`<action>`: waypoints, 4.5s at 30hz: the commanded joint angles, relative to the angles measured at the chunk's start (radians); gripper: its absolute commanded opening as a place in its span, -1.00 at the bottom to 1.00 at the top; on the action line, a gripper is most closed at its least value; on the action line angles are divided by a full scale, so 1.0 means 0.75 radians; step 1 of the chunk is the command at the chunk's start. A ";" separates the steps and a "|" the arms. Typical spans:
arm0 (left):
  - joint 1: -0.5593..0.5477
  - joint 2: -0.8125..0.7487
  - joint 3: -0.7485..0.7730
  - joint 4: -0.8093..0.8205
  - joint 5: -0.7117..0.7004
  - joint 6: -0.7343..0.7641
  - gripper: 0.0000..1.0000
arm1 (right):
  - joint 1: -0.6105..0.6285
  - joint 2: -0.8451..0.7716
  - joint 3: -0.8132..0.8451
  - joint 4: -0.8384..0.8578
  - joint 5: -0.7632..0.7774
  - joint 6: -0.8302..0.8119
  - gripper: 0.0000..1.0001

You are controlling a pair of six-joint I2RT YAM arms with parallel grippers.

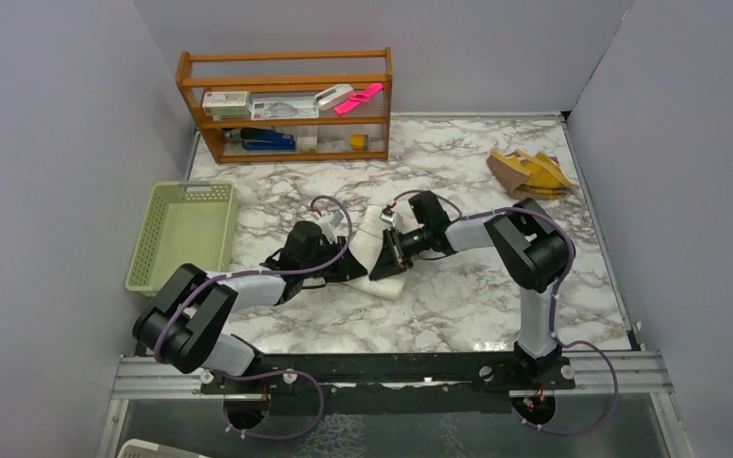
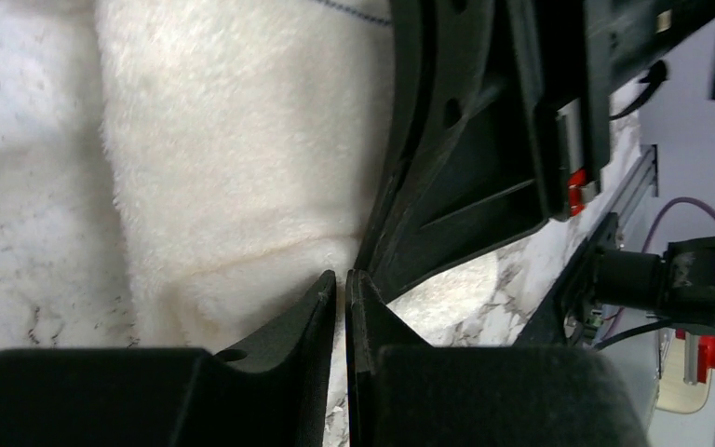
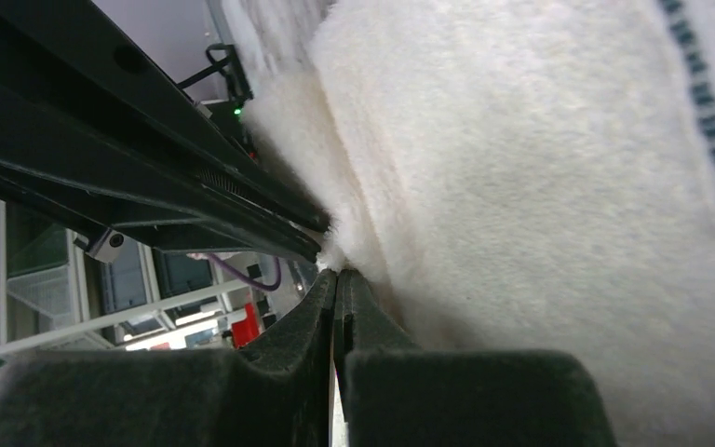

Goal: Roll the towels
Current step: Roll the towel at the center of the board.

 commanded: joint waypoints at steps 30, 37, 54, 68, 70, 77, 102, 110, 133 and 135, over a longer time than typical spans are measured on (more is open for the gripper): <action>-0.103 0.258 -0.044 0.054 -0.329 0.050 -0.80 | 0.462 -1.046 -0.727 0.434 1.096 -1.352 0.45; -0.103 0.242 -0.030 0.023 -0.345 0.062 -0.80 | 0.656 -0.769 -0.602 0.336 1.364 -1.597 0.31; -0.101 0.155 -0.018 -0.075 -0.402 0.093 -0.80 | 0.661 -0.540 -0.406 0.059 1.557 -1.479 -0.59; -0.019 -0.551 0.026 -0.498 -0.498 0.101 -0.62 | 0.555 -0.799 -0.317 -0.091 1.352 -0.700 -0.98; -0.020 -0.590 0.009 -0.471 -0.445 0.084 -0.60 | 0.498 -0.784 -0.266 -0.161 1.219 -0.621 -0.98; -0.041 -0.515 -0.076 -0.278 -0.307 0.013 -0.60 | 0.218 -0.643 -0.217 -0.129 0.638 -0.398 -0.98; -0.091 -0.349 -0.117 -0.058 -0.247 -0.047 -0.60 | 0.076 -0.181 -0.537 0.775 0.263 0.390 -0.98; -0.108 -0.163 -0.150 0.129 -0.185 -0.076 -0.60 | 0.047 -0.074 -0.605 1.029 0.241 0.570 -0.98; -0.118 0.240 -0.165 0.275 -0.462 0.064 -0.65 | 0.240 -1.043 -0.672 0.357 1.162 -0.482 0.50; -0.119 0.264 -0.158 0.274 -0.458 0.061 -0.66 | 0.311 -1.173 -0.752 0.403 1.186 -0.677 0.50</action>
